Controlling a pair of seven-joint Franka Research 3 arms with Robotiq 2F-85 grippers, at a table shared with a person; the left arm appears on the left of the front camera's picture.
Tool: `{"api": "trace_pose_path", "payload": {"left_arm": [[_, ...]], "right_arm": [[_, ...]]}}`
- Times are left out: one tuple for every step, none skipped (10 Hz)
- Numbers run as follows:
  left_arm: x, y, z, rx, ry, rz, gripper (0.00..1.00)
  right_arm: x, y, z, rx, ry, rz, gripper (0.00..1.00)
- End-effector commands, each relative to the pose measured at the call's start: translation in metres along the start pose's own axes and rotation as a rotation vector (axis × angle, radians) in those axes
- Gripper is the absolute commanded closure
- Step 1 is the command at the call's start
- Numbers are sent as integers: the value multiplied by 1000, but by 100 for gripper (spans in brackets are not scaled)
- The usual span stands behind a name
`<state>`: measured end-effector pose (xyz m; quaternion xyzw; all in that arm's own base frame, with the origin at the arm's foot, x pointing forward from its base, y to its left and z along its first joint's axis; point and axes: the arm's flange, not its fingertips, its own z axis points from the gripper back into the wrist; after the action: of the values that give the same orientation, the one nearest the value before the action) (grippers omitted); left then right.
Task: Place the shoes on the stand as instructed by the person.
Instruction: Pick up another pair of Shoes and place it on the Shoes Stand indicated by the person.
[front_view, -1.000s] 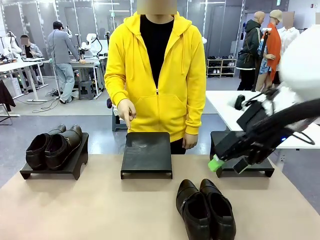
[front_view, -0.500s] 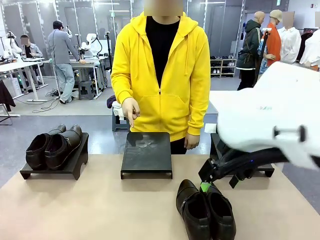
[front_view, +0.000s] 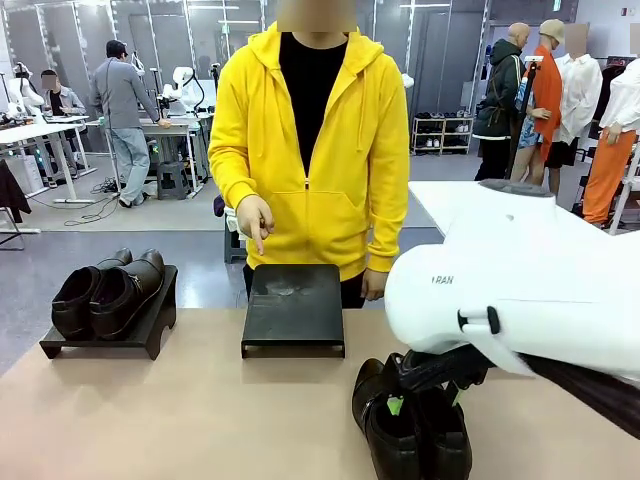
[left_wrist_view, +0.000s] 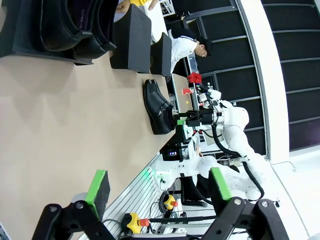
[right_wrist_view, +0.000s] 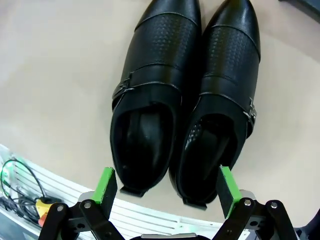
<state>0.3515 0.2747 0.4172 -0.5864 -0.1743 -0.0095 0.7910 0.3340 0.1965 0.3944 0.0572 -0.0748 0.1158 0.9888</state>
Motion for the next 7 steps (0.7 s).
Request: {"api": "trace_pose_path", "payload": {"left_arm": [[-1,-1,0,0,-4,-7,0],[-1,-1,0,0,-4,-7,0],[-1,-1,0,0,-4,-7,0],[-1,-1,0,0,-4,-7,0],[-1,-1,0,0,-4,-7,0],[-1,-1,0,0,-4,-7,0],[-1,-1,0,0,-4,-7,0]], "right_arm": [[-12,-11,-31,4,-17,-63,0],[-11,-14,-38,21,-18,-81,0],[-10,-17,-44,37,-12,-106,0],[-12,-18,-52,42,1,-120,0],[-14,-17,-61,48,18,-124,0],[-17,-15,-69,49,33,-123,0],[-17,-15,-74,43,45,-120,0]]}}
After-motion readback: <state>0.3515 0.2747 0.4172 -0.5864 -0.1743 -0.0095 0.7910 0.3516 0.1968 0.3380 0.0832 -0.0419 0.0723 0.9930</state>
